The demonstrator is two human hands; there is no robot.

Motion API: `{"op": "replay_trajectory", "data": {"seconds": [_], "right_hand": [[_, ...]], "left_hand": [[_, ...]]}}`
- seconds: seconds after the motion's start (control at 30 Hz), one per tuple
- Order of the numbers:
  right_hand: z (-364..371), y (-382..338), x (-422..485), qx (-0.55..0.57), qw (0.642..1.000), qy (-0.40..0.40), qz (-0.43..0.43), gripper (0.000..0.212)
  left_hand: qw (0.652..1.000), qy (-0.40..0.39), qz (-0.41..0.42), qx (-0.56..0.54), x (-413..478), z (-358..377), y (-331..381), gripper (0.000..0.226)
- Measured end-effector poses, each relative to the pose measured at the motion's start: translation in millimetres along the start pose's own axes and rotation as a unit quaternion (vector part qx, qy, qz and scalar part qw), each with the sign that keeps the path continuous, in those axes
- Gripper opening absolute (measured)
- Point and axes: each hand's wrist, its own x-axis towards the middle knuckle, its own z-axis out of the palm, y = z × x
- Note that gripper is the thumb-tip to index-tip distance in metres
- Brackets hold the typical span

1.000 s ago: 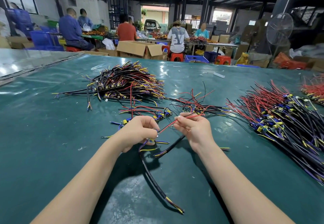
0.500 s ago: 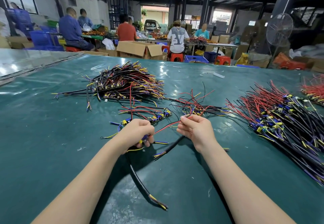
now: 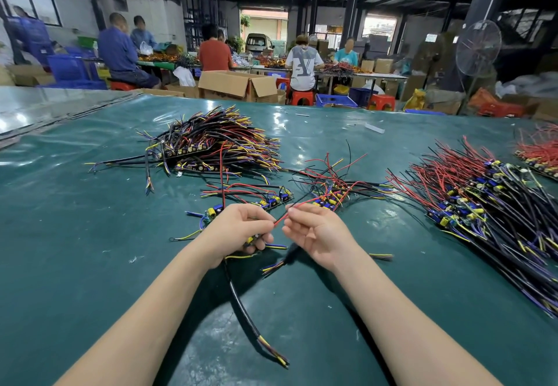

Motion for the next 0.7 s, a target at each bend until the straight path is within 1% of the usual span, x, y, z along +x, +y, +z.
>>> {"op": "replay_trajectory", "data": {"seconds": [0.1, 0.23, 0.33, 0.4, 0.57, 0.7], "right_hand": [[3.8, 5.0, -0.6, -0.073, 0.997, -0.032, 0.002, 0.013], [4.6, 5.6, -1.6, -0.123, 0.991, -0.042, -0.02, 0.015], [8.3, 7.7, -4.0, -0.168, 0.983, -0.07, -0.034, 0.015], [10.6, 8.5, -4.6, -0.169, 0.982, -0.074, -0.037, 0.016], [9.5, 6.9, -3.0, -0.132, 0.989, -0.046, -0.048, 0.018], [6.6, 6.5, -1.8, -0.117, 0.991, -0.03, -0.048, 0.018]], "left_hand": [[1.0, 0.001, 0.001, 0.008, -0.1, -0.5, 0.0, 0.018], [1.0, 0.002, -0.017, 0.004, 0.6, -0.5, -1.1, 0.018], [1.0, 0.01, -0.022, -0.007, 0.9, -0.5, -1.3, 0.019], [0.999, 0.023, -0.023, -0.018, 1.7, -1.2, -1.6, 0.019], [0.996, 0.033, -0.036, -0.068, 4.4, -1.0, -1.3, 0.021], [0.993, 0.056, -0.034, -0.102, 6.2, -2.7, -3.1, 0.034]]}}
